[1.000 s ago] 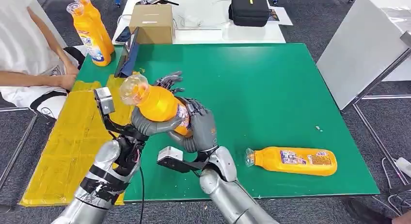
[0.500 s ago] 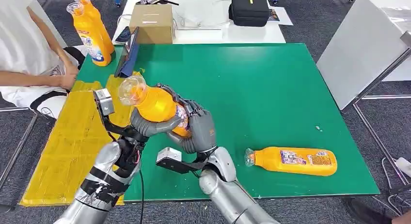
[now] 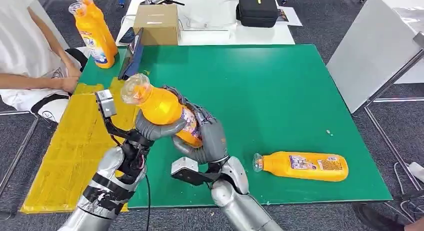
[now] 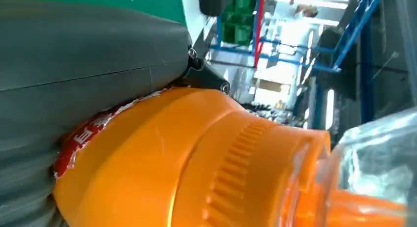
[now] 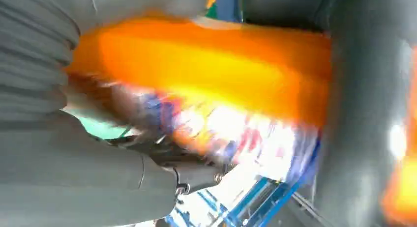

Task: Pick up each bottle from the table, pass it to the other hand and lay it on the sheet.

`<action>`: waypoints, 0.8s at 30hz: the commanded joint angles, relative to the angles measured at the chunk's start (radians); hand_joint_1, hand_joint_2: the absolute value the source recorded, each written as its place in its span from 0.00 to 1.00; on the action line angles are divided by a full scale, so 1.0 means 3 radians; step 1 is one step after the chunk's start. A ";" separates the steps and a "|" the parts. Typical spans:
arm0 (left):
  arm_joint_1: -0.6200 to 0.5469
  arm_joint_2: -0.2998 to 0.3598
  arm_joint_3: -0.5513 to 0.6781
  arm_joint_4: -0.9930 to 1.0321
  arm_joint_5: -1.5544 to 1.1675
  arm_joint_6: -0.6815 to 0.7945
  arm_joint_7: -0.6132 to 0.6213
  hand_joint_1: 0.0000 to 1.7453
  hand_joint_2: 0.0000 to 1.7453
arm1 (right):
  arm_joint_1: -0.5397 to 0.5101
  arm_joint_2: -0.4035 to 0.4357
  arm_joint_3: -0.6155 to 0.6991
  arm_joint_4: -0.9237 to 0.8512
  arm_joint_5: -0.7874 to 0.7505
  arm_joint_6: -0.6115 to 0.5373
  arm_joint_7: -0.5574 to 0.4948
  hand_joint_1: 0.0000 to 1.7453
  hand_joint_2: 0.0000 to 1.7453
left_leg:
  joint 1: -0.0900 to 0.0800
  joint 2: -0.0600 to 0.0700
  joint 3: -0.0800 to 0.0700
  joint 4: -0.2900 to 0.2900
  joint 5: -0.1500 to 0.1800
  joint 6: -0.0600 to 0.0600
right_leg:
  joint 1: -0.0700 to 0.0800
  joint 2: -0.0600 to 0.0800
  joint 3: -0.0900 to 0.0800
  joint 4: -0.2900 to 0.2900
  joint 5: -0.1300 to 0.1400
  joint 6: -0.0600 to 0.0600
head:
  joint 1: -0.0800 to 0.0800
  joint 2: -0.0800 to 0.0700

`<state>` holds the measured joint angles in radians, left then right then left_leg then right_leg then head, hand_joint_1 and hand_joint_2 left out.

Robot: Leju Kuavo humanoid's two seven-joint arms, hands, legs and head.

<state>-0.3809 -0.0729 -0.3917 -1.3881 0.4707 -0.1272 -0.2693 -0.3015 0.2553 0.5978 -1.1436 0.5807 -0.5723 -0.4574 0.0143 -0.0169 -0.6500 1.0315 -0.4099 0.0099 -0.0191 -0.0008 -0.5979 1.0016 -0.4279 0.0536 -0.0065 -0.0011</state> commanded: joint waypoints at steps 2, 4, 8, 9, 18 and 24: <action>-0.0072 0.0177 0.0644 0.0085 -0.0298 0.0462 -0.0015 1.00 1.00 | 0.0555 -0.0540 -0.0152 -0.1811 -0.0065 0.0143 -0.0060 0.00 1.00 | 0.0001 0.0005 0.0011 -0.0001 -0.0006 -0.0002 | 0.0004 0.0001 0.0009 -0.0002 -0.0003 -0.0008 | -0.0006 0.0000; -0.0119 0.0163 0.0743 0.0147 -0.0552 0.0708 -0.0093 1.00 1.00 | 0.0610 -0.0566 -0.0138 -0.1971 -0.0154 0.0130 -0.0060 0.00 1.00 | 0.0002 -0.0002 0.0013 0.0000 -0.0006 -0.0001 | 0.0008 -0.0010 0.0013 -0.0003 -0.0006 -0.0009 | -0.0004 0.0000; -0.0184 0.0180 0.0857 0.0222 -0.1102 0.1243 -0.0165 1.00 1.00 | 0.0679 -0.0635 -0.0194 -0.2121 -0.0511 0.0291 -0.0018 0.00 1.00 | 0.0002 0.0005 0.0009 -0.0001 -0.0005 -0.0001 | 0.0007 -0.0001 0.0007 -0.0003 -0.0004 -0.0006 | -0.0004 0.0000; -0.0184 0.0180 0.0857 0.0222 -0.1102 0.1243 -0.0165 1.00 1.00 | 0.0679 -0.0635 -0.0194 -0.2121 -0.0511 0.0291 -0.0018 0.00 1.00 | 0.0002 0.0006 0.0014 -0.0002 -0.0006 0.0000 | 0.0008 -0.0001 0.0012 -0.0005 -0.0004 -0.0008 | -0.0002 0.0000; -0.0175 0.0227 0.0927 0.0227 -0.2027 0.2002 -0.0286 1.00 1.00 | 0.0728 -0.0592 -0.0347 -0.2153 -0.1003 0.0484 -0.0053 0.00 1.00 | 0.0004 0.0007 0.0015 -0.0003 -0.0006 -0.0001 | 0.0007 -0.0001 0.0014 -0.0005 -0.0004 -0.0009 | -0.0004 0.0000; -0.0246 0.0192 0.0863 0.0897 -0.5987 0.2751 0.0501 1.00 1.00 | 0.0776 -0.0647 -0.0625 -0.2369 -0.1152 0.0664 -0.0039 0.00 1.00 | 0.0001 0.0003 0.0015 -0.0005 -0.0003 -0.0001 | 0.0006 -0.0006 0.0012 -0.0005 -0.0004 -0.0008 | -0.0004 0.0000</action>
<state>-0.3998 -0.0179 -0.1388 -1.3695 -0.5520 0.6480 -0.3119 -0.0695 0.1011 0.5077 -1.8021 0.1907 -0.3418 -0.5047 0.0145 -0.0155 -0.6500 1.0314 -0.4102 0.0092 -0.0179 -0.0005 -0.5995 1.0014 -0.4279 0.0531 -0.0076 -0.0011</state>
